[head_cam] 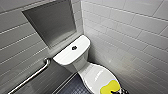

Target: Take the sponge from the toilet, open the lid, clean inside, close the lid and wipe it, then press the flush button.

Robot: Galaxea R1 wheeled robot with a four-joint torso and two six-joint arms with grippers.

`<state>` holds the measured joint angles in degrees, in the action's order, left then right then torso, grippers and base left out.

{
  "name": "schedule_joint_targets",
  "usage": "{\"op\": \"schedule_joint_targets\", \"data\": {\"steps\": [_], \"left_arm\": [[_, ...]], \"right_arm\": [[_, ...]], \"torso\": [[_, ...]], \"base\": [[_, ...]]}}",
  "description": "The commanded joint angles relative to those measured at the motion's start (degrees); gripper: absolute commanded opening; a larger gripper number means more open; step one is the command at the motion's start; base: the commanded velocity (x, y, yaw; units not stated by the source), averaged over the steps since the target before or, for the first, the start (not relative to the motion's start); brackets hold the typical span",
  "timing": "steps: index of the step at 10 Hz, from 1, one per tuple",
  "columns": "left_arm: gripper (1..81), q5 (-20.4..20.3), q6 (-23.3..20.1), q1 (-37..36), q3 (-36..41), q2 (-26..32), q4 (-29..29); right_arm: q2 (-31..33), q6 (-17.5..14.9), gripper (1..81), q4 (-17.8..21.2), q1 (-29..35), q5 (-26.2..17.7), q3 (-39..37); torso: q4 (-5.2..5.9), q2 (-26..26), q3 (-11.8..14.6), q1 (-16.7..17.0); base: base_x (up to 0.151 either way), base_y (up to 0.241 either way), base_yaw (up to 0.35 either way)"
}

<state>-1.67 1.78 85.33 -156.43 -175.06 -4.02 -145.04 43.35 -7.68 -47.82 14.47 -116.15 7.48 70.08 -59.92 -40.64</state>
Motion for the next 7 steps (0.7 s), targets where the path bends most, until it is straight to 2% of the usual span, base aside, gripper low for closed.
{"op": "schedule_joint_targets", "data": {"steps": [1,7], "left_arm": [[81.1,4.9,0.2,2.1,-0.1,0.5,0.4],[81.1,5.7,0.3,2.1,0.0,0.3,0.5]], "right_arm": [[-0.4,0.0,81.1,-2.5,3.9,2.0,-1.5],[-1.7,0.1,81.1,-7.9,4.7,6.5,-2.4]], "torso": [[0.0,0.0,0.0,0.0],[0.0,0.0,0.0,0.0]], "base": [[0.0,0.0,0.0],[0.0,0.0,0.0]]}}
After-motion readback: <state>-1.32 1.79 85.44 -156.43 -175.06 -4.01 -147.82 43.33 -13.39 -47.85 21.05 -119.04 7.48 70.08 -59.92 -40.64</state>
